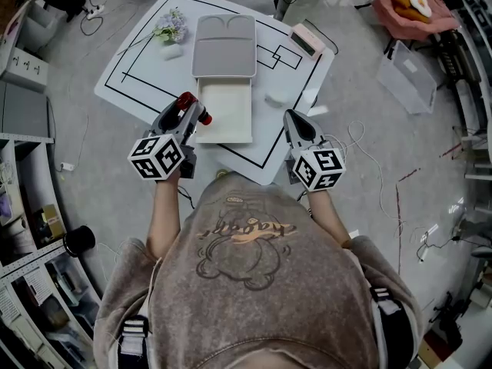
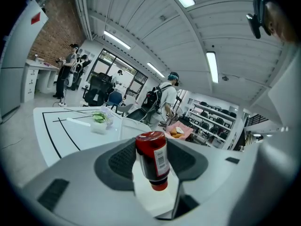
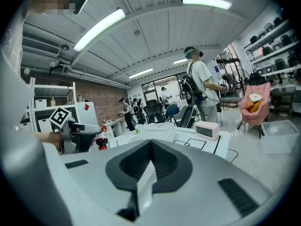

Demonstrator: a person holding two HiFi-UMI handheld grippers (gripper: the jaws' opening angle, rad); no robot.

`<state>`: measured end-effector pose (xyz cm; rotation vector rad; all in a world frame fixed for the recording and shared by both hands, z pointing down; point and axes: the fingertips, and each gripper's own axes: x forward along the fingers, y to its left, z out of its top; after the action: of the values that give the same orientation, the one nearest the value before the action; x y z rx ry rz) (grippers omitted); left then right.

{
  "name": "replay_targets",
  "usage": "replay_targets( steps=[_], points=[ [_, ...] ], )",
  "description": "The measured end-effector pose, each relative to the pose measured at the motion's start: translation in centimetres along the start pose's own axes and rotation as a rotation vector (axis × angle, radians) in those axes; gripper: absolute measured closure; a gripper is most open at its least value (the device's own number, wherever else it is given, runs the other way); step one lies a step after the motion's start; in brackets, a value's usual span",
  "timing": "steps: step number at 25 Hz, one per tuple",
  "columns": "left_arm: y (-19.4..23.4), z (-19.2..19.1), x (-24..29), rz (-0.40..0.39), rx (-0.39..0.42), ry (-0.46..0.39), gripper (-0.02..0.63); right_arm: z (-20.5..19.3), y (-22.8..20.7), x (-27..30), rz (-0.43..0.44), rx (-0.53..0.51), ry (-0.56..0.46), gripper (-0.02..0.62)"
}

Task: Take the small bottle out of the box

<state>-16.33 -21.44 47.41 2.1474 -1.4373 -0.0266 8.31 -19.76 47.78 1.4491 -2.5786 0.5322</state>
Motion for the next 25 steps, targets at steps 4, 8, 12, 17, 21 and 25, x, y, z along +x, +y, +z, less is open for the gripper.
replay_targets(
  steps=[4,8,12,17,21,25],
  points=[
    [-0.17,-0.13,0.01,-0.002,-0.002,0.0,0.393,-0.01,0.03,0.04,0.003,-0.004,0.001,0.6],
    [-0.33,-0.19,-0.07,-0.007,-0.006,0.003,0.393,0.02,0.22,0.13,0.007,-0.006,0.003,0.6],
    [-0.29,-0.19,-0.08,-0.009,-0.013,0.004,0.394,-0.04,0.42,0.29,0.013,-0.008,0.007,0.6],
    [-0.29,-0.22,-0.14,-0.009,-0.017,0.002,0.394,-0.26,0.45,0.16,0.014,-0.007,0.012,0.6],
    [-0.34,-0.25,-0.16,-0.012,-0.022,0.0,0.394,-0.35,0.47,0.08,0.011,-0.008,0.012,0.6],
    [-0.54,-0.33,-0.08,-0.017,-0.022,0.002,0.394,-0.41,0.45,0.06,0.011,-0.008,0.013,0.6]
  ],
)
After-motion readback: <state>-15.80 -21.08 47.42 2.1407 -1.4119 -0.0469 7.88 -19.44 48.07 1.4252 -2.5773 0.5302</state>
